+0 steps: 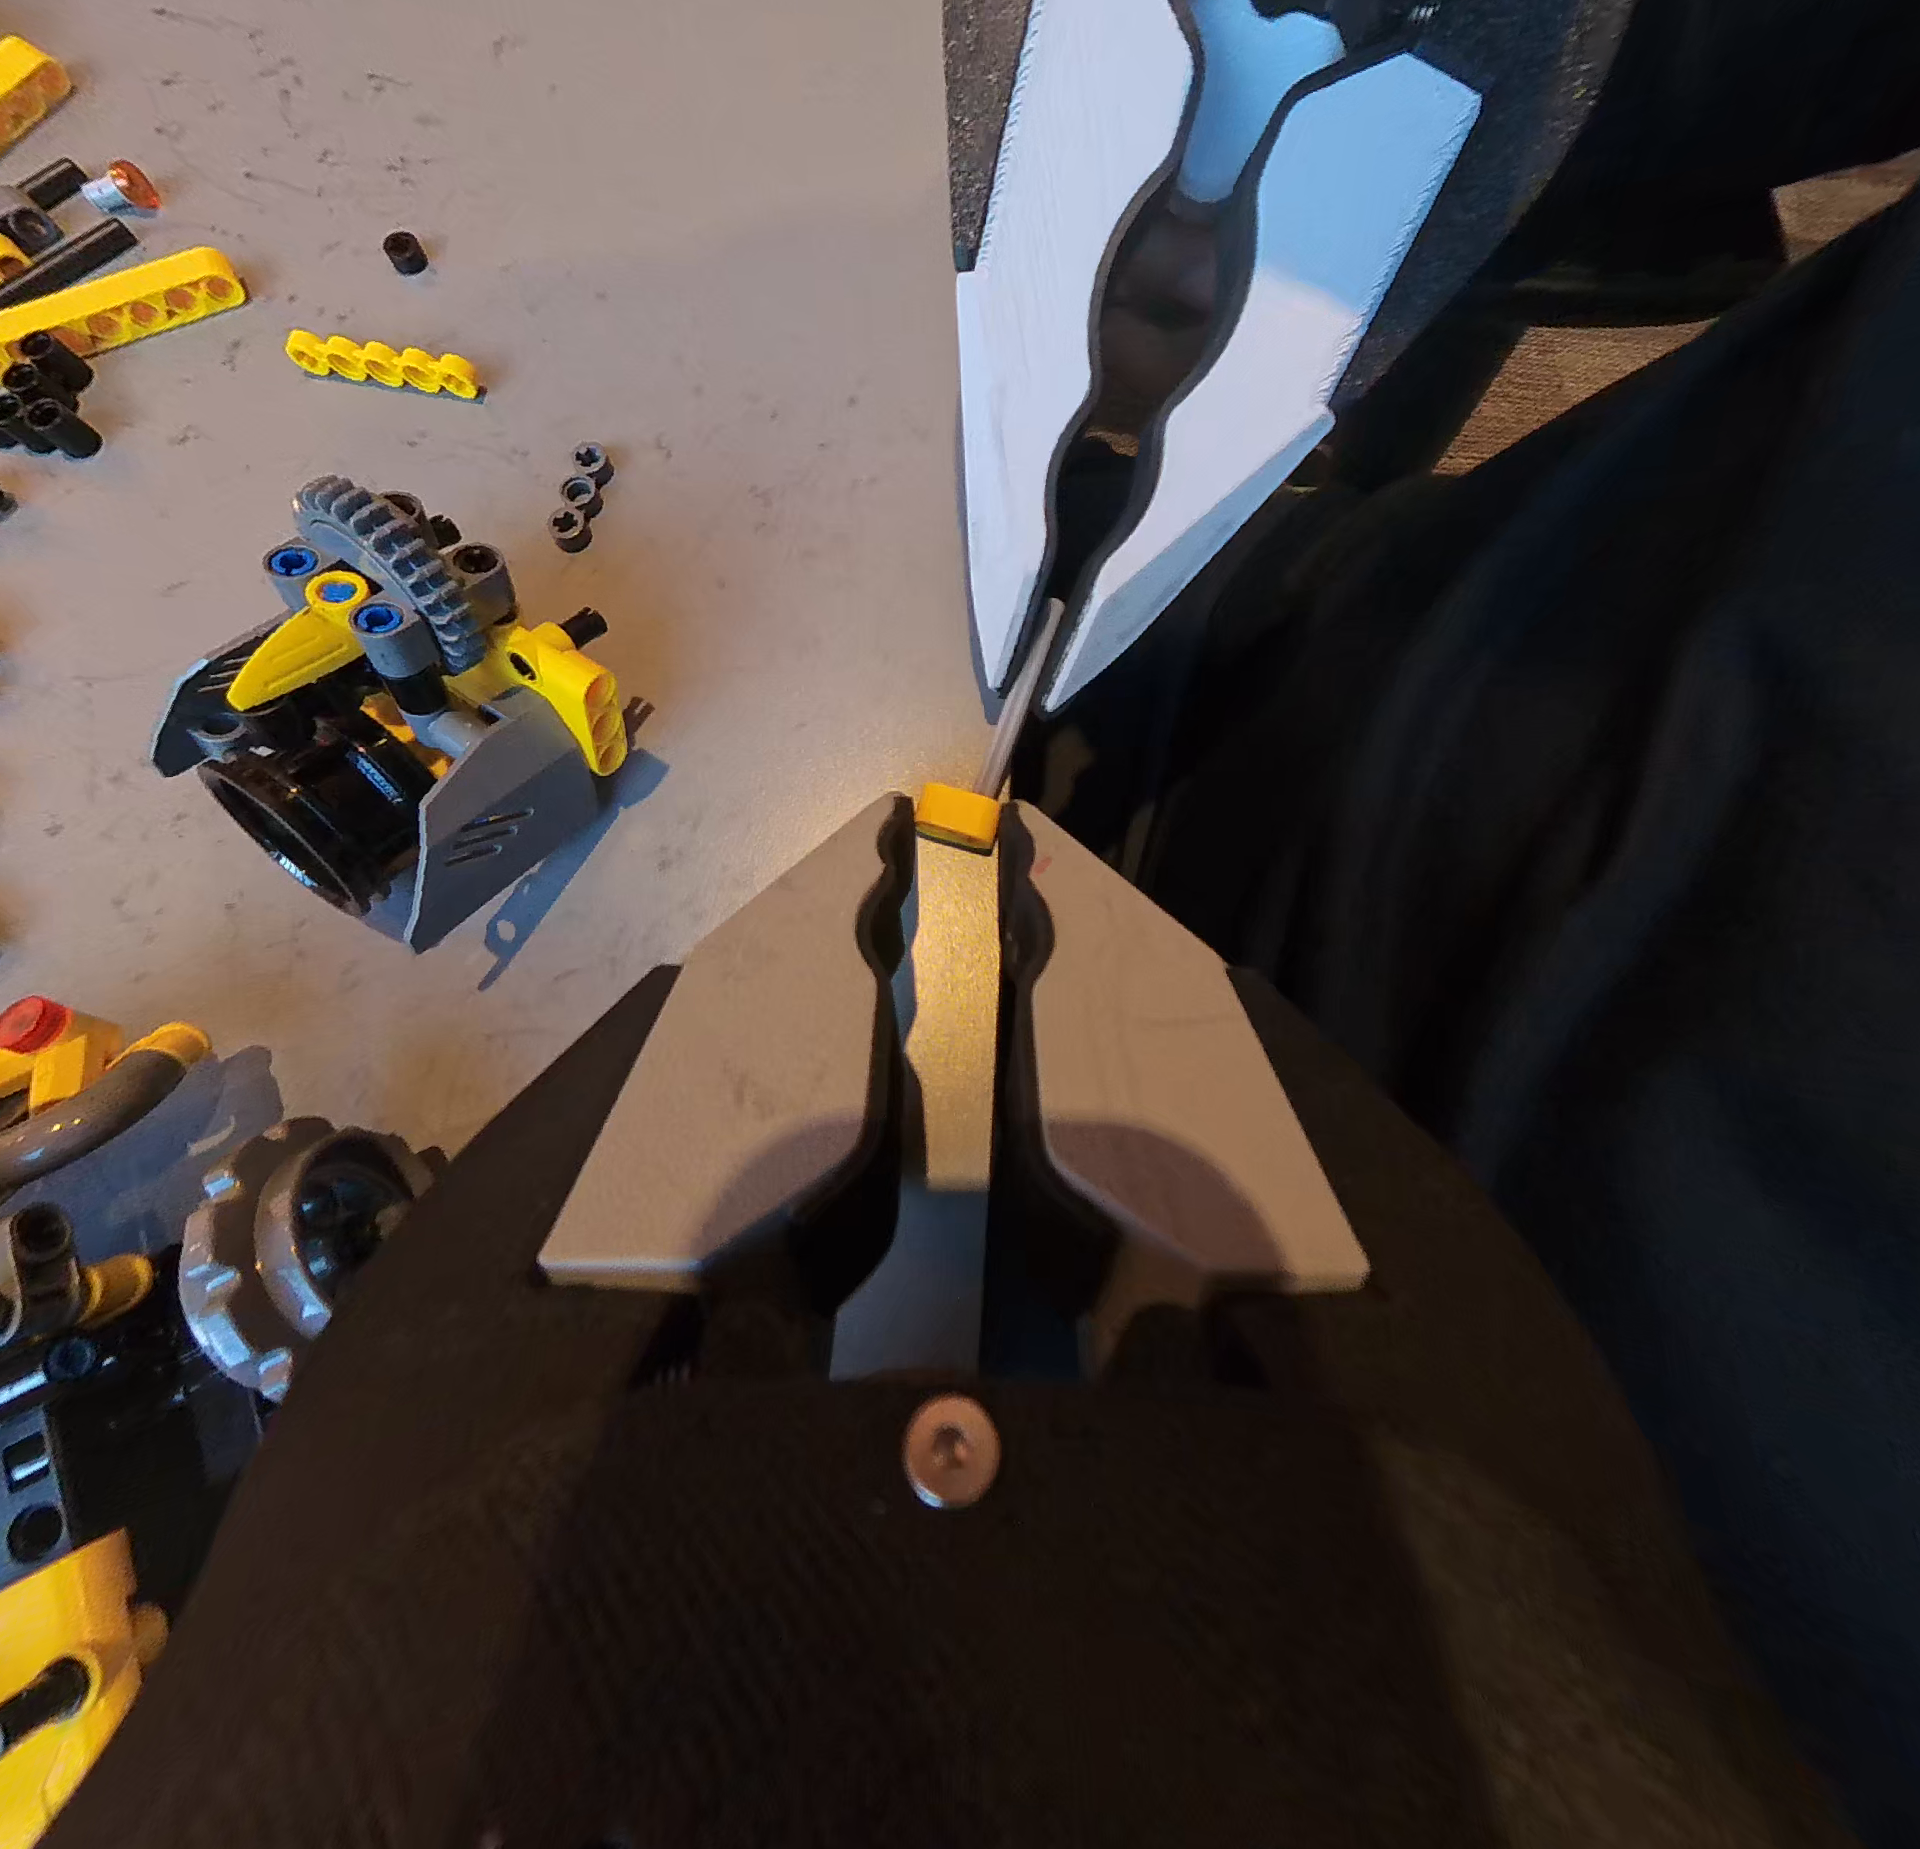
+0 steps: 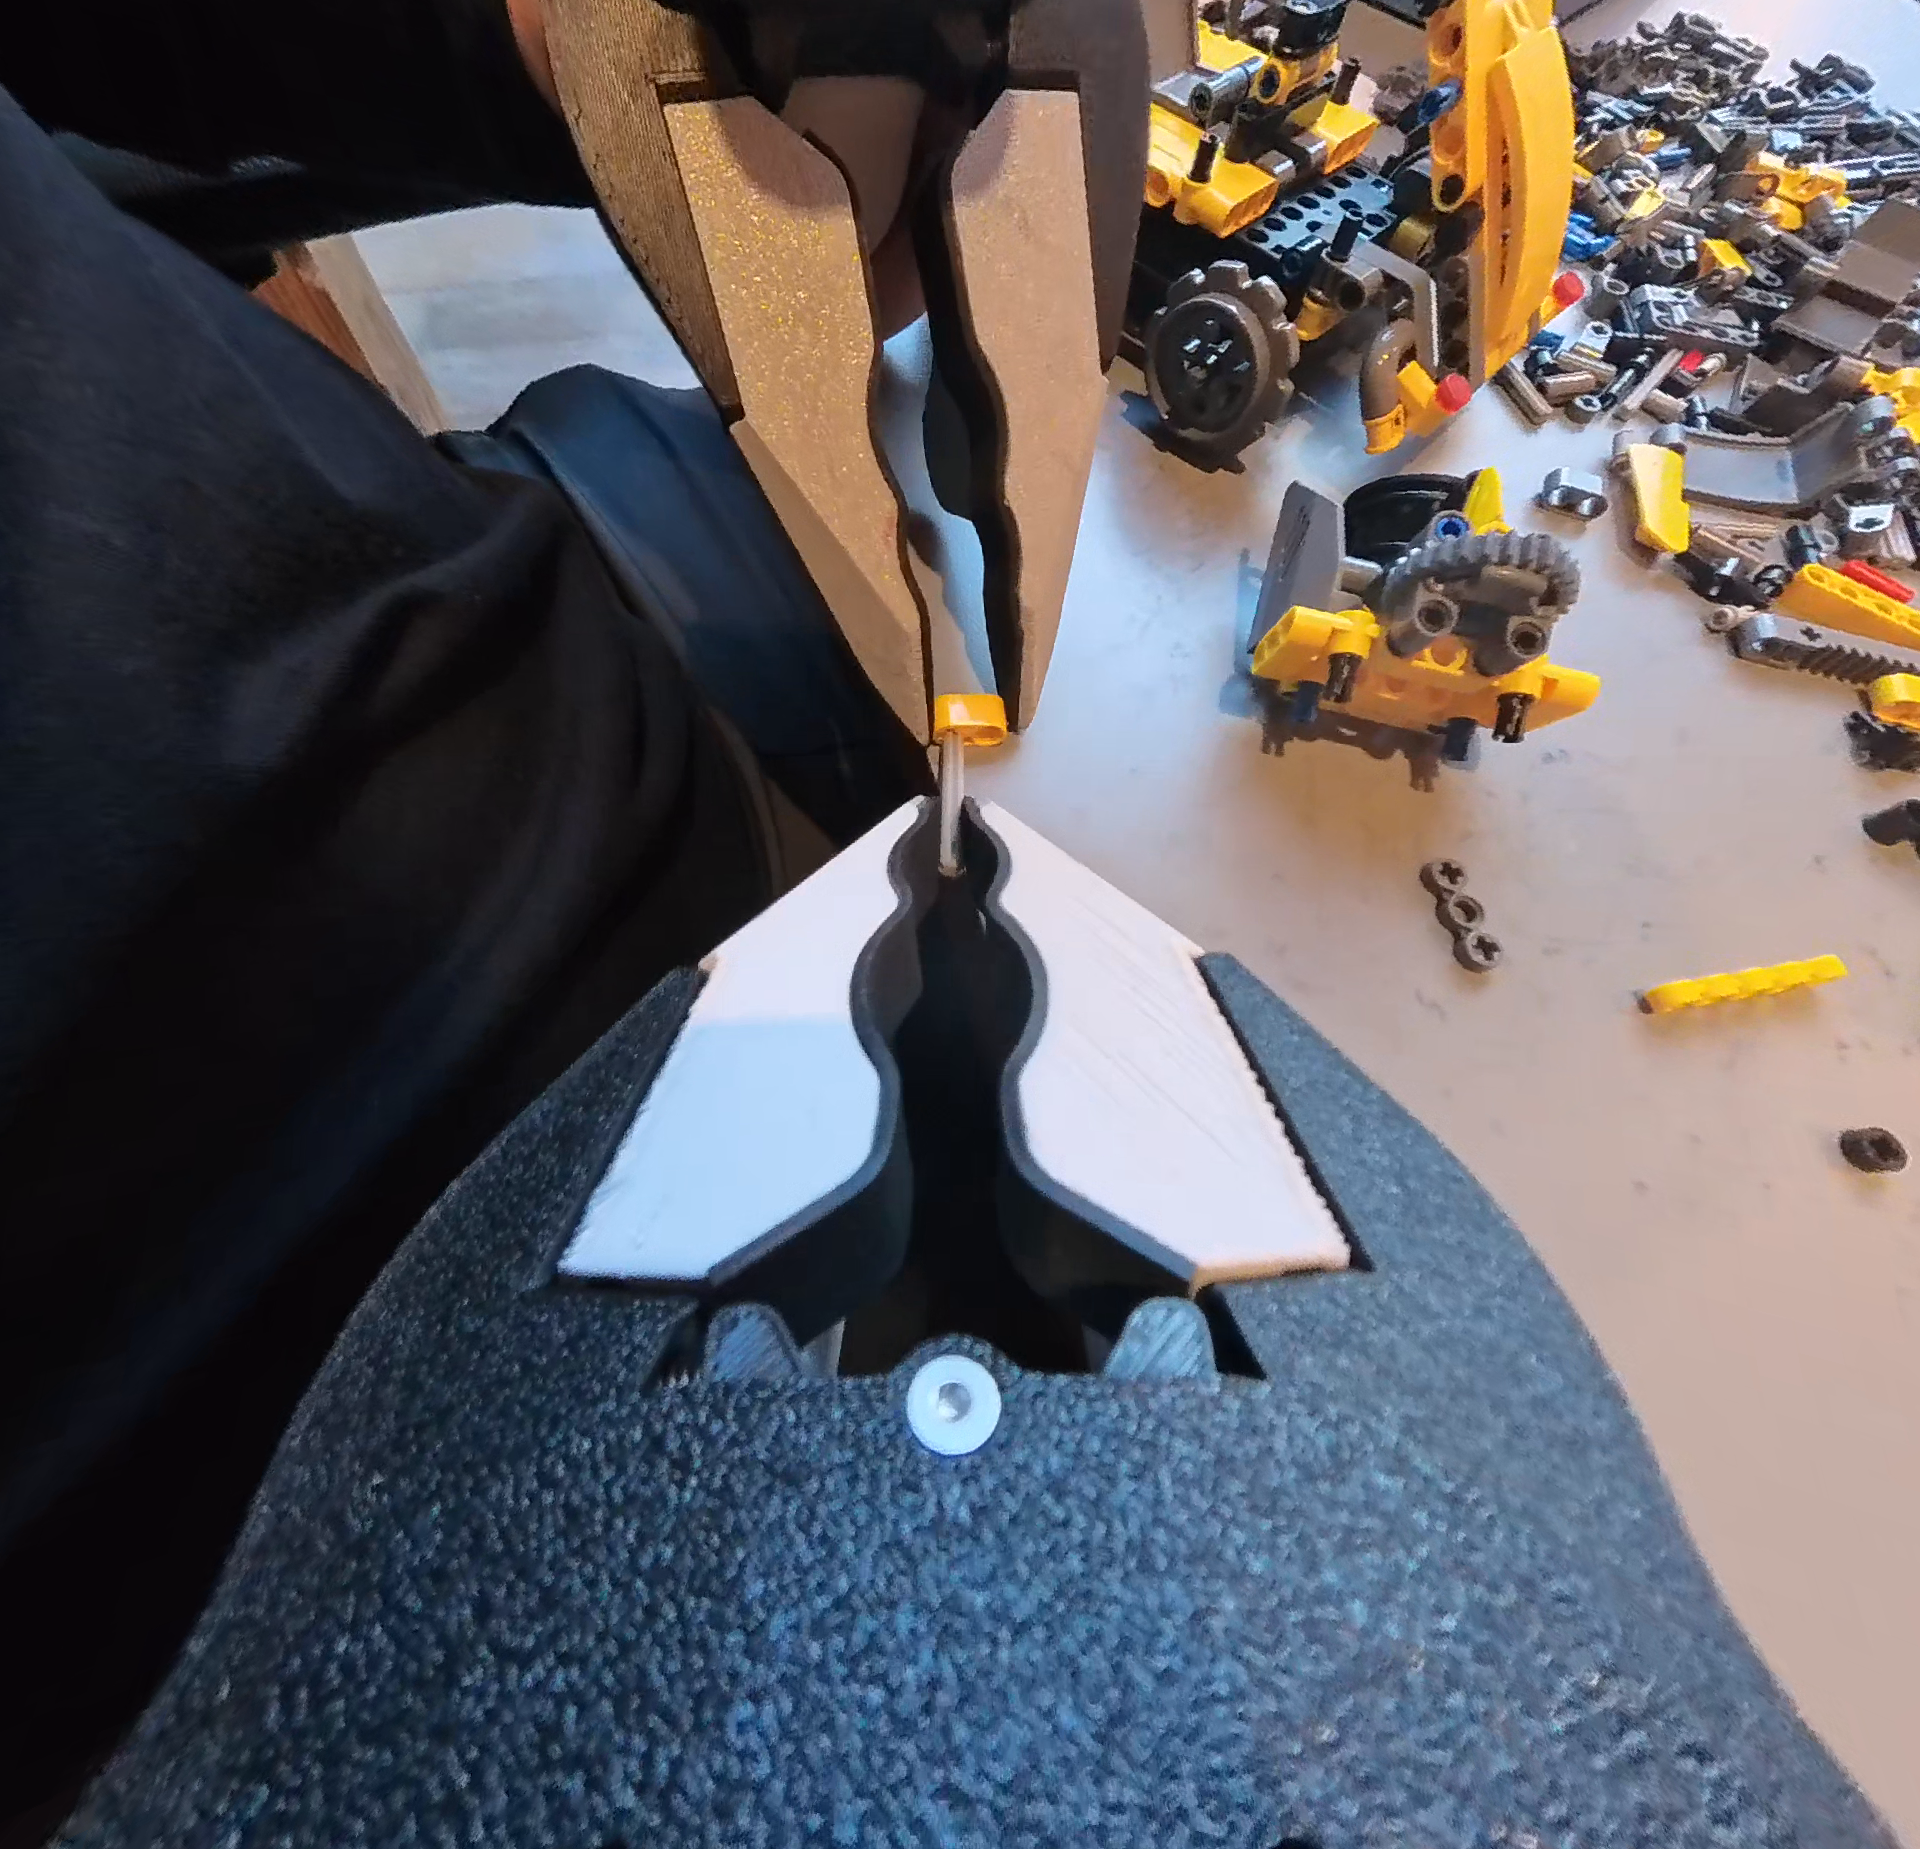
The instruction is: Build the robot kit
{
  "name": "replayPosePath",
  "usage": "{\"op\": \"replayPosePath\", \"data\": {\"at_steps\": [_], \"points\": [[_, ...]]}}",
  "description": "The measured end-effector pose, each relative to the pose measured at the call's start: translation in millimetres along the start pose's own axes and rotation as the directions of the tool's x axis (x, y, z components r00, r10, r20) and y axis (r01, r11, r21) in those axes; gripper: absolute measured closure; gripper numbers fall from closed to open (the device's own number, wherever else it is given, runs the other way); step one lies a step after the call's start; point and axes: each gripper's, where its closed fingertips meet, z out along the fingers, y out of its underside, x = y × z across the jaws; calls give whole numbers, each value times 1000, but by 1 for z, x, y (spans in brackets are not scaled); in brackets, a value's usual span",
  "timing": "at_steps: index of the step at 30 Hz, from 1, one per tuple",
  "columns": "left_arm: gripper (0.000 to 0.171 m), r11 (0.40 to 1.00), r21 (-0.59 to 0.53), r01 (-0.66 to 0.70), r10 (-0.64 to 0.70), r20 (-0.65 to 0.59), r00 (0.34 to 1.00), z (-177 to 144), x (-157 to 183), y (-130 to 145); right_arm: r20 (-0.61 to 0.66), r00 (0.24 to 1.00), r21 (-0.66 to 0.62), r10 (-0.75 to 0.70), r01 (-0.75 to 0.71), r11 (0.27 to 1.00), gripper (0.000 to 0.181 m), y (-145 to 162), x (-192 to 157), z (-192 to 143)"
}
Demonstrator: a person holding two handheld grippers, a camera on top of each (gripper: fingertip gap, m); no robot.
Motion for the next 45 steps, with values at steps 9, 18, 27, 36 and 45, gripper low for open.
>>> {"op": "replayPosePath", "data": {"at_steps": [9,18,27,36,45], "points": [[157,1000,2,1,-1,4,1000,-1,0,1,-17,997,-74,-76,75,994,177,4,1,2],[157,1000,3,2,-2,6,1000,-1,-1,1,33,999,-87,-15,18,996,178,3,1,4],[158,998,4,62,-62,-49,997,-2,-1,1,-131,909,-93,-395,385,918,178,2,3,4],[158,997,5,82,-82,-66,994,-2,-1,1,-198,881,-80,-430,423,903,178,1,3,4],[158,996,6,92,-92,-74,993,-2,-1,1,-240,837,-96,-492,484,870,177,0,3,4]]}}
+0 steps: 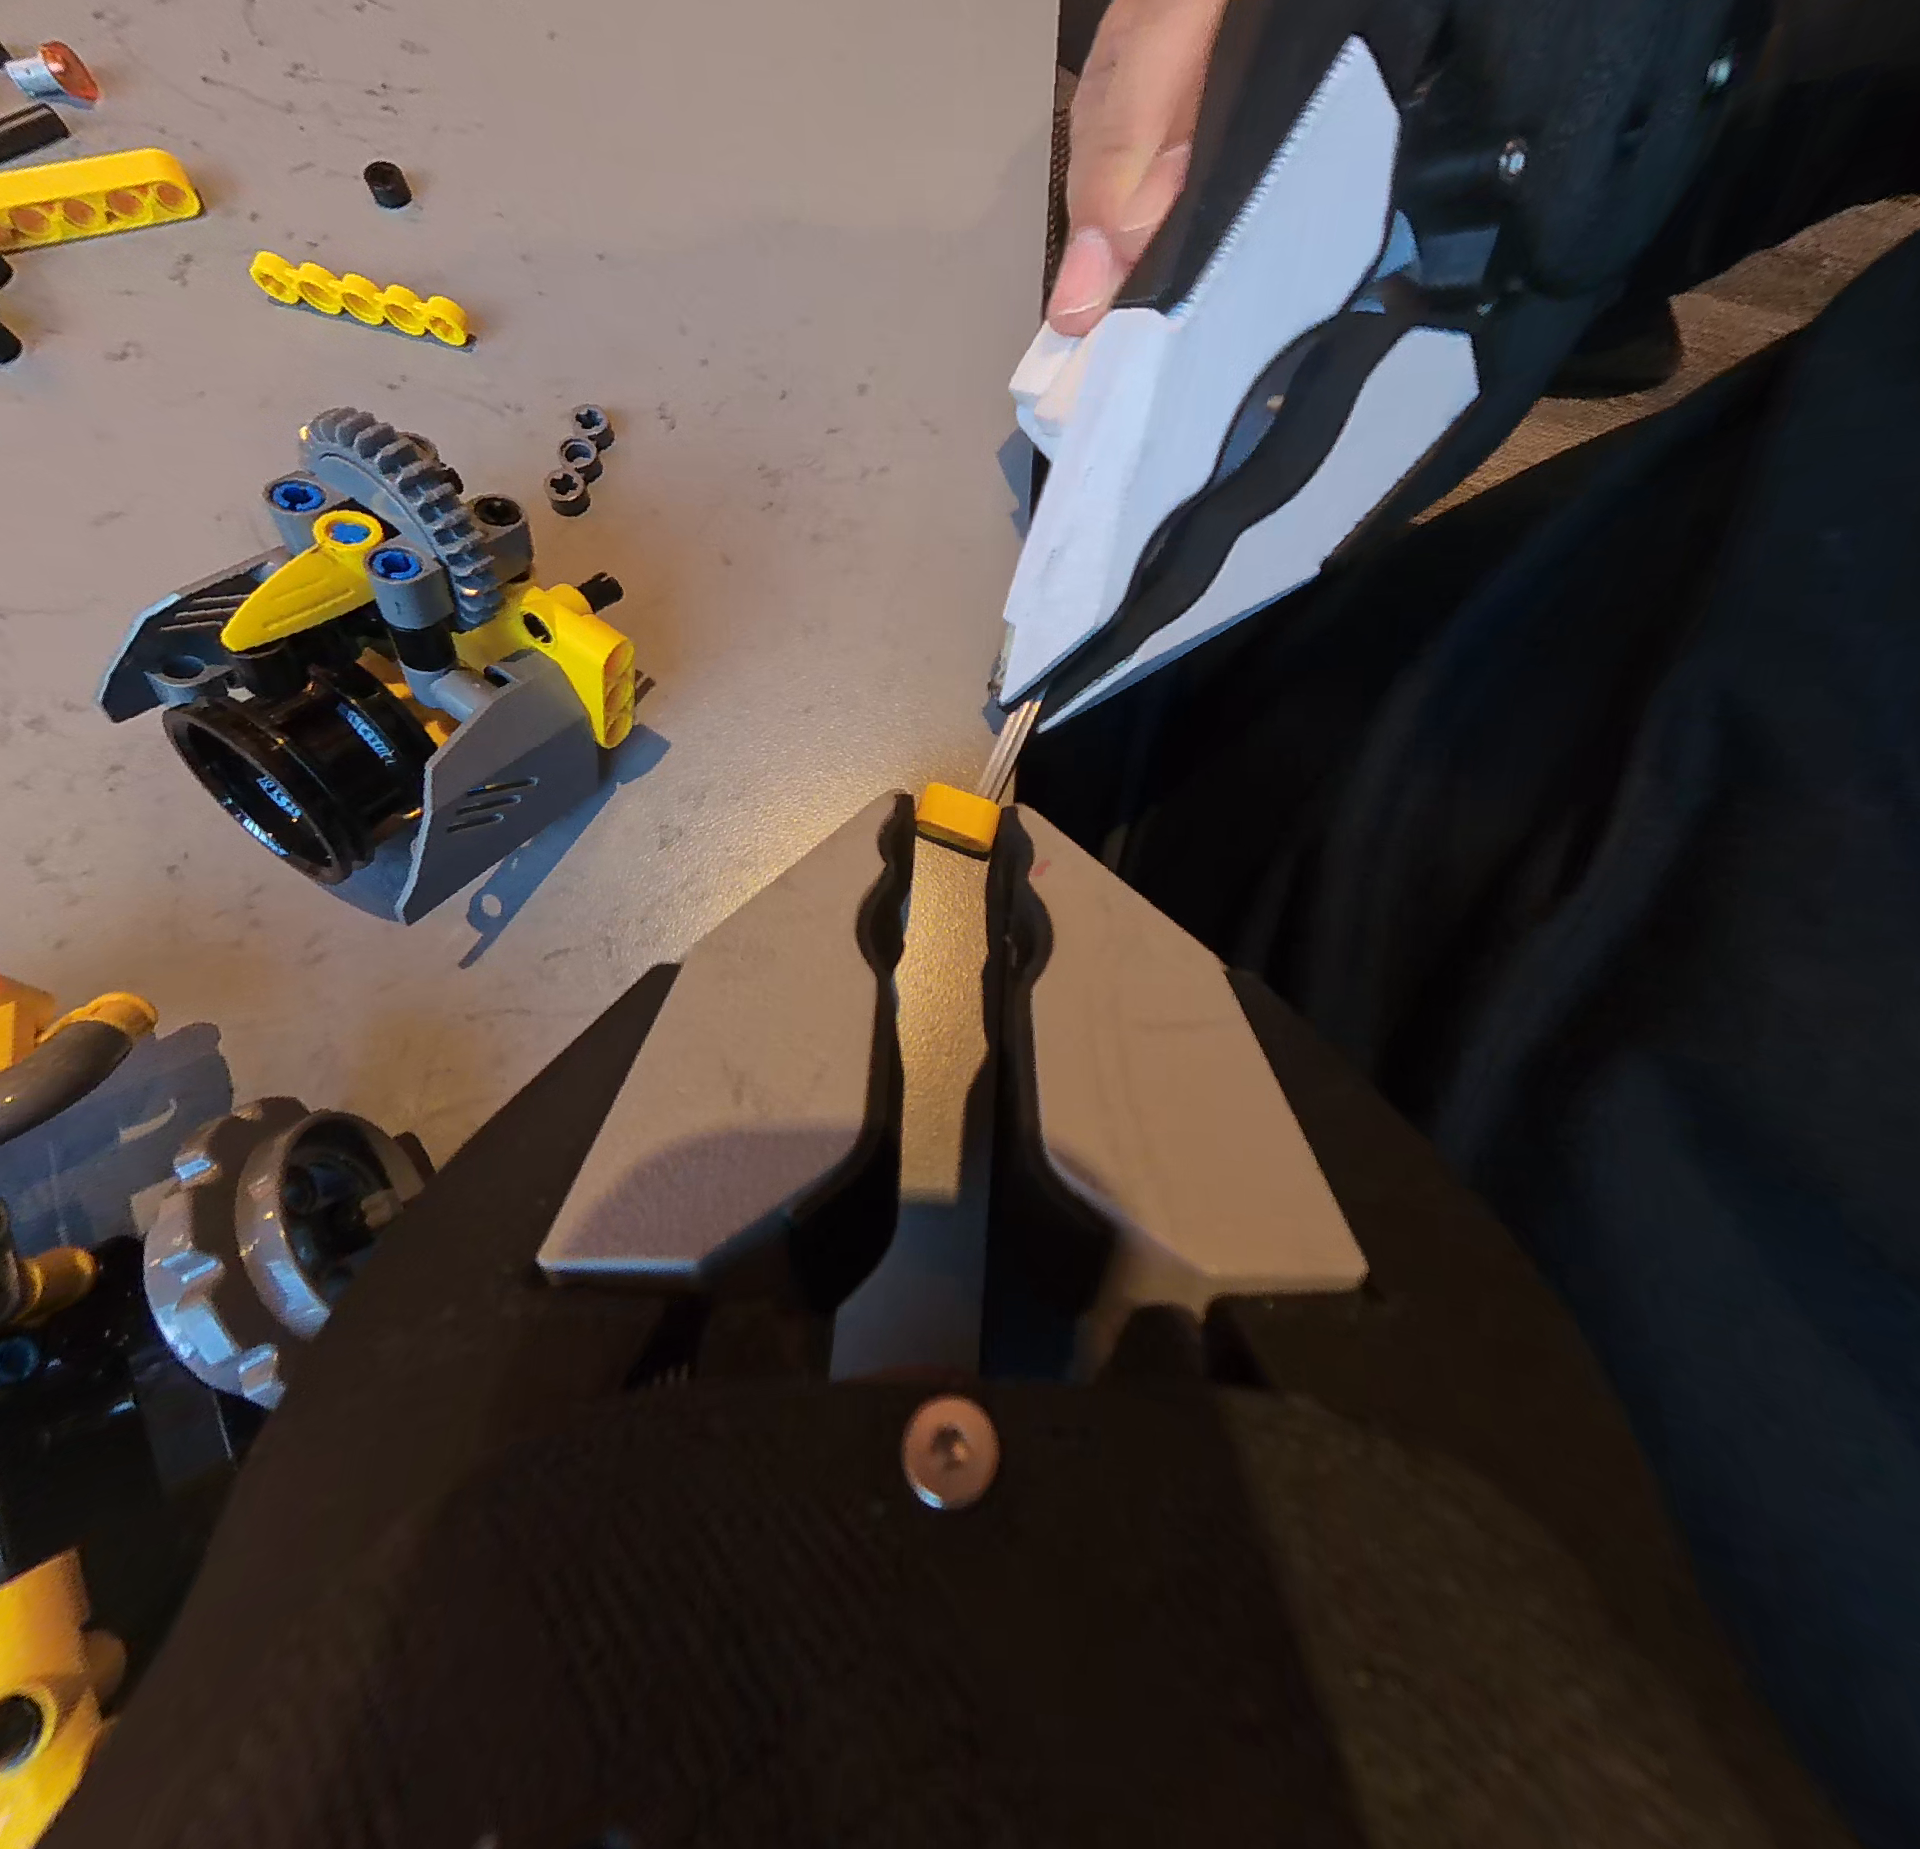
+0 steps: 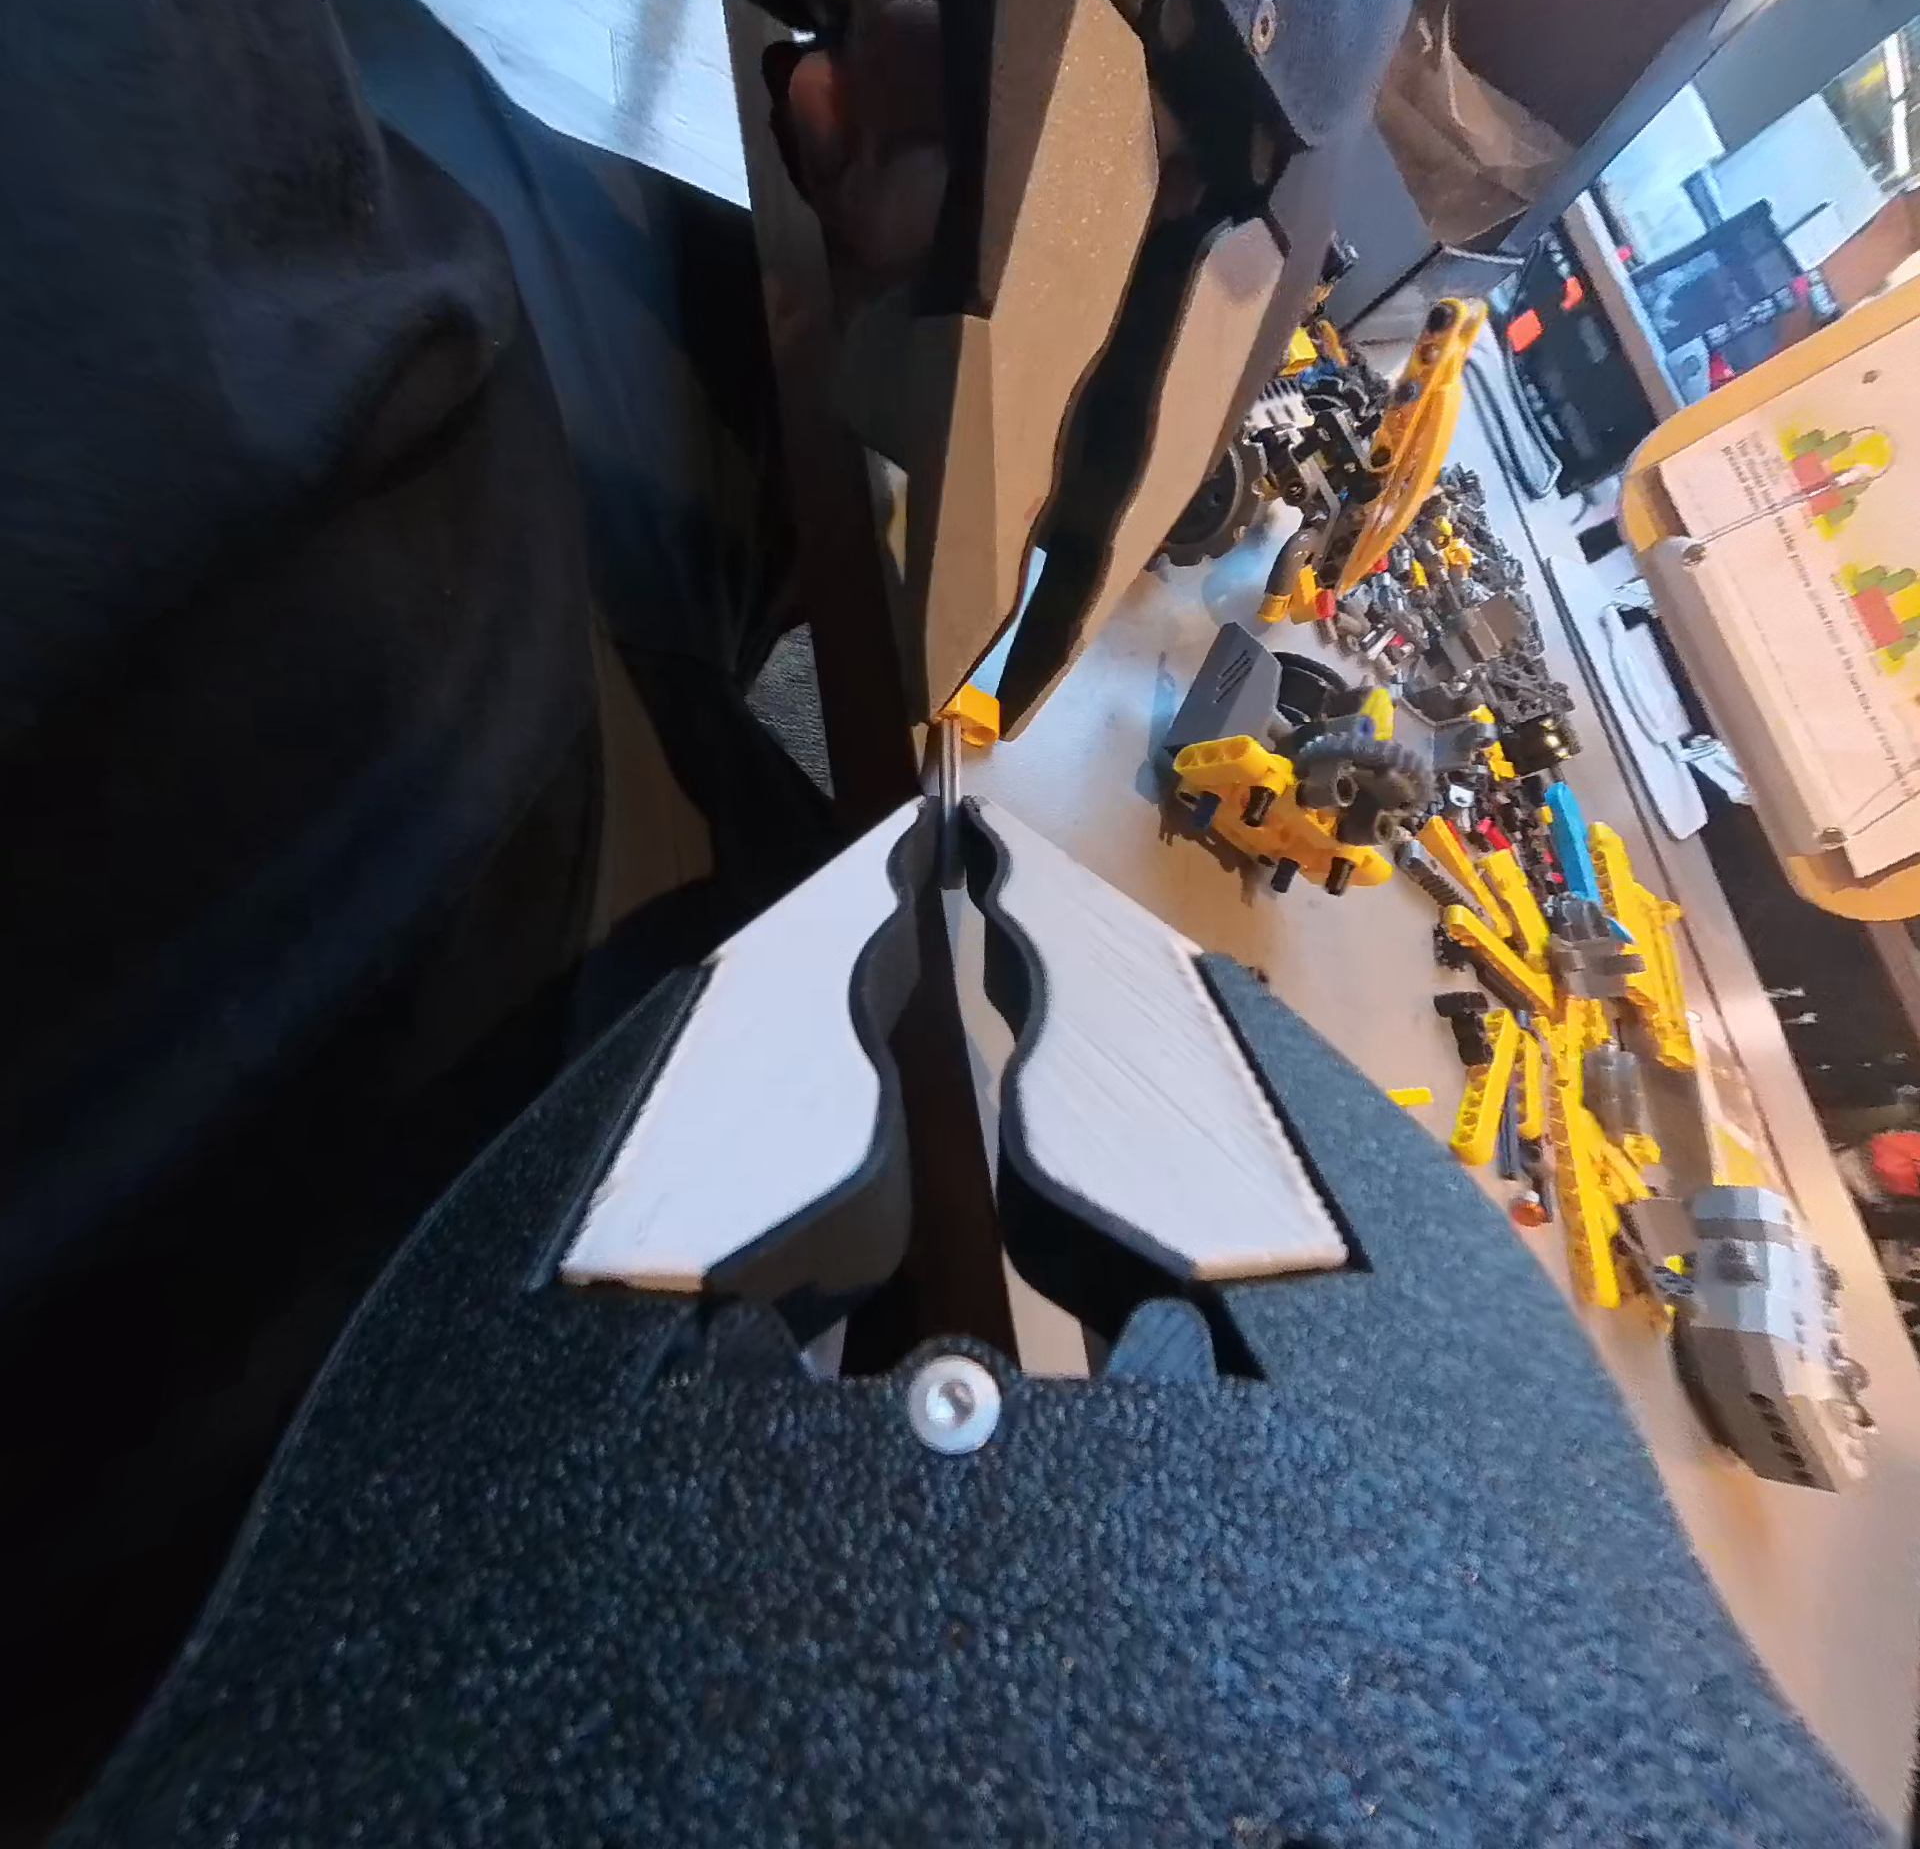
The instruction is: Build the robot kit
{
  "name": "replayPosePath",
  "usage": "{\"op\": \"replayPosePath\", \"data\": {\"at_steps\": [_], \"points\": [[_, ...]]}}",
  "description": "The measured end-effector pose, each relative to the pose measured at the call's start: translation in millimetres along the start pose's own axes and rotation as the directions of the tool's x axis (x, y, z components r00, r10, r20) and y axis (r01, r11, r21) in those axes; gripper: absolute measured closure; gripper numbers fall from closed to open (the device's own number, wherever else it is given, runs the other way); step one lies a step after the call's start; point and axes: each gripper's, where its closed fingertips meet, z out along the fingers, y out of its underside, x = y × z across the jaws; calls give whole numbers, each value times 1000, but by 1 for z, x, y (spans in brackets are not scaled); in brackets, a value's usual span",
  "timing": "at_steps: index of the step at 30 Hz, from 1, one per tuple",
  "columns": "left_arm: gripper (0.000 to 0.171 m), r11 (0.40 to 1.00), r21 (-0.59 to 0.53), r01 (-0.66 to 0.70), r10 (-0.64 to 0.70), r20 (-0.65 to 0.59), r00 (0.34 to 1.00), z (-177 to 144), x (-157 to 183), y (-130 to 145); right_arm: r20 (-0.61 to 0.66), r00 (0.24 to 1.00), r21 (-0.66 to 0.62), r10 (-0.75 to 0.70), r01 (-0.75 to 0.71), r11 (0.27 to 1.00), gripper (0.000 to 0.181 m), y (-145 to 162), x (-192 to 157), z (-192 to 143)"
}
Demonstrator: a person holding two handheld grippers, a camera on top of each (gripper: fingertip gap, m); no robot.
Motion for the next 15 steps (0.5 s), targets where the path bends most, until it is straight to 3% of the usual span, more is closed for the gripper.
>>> {"op": "replayPosePath", "data": {"at_steps": [7,15], "points": [[158,1000,2,26,-26,-11,1000,0,0,0,-80,985,-21,-156,154,988,179,-2,1,0],[158,999,6,40,-40,7,999,-1,-1,1,-119,979,-28,-167,165,986,179,-3,1,0]]}}
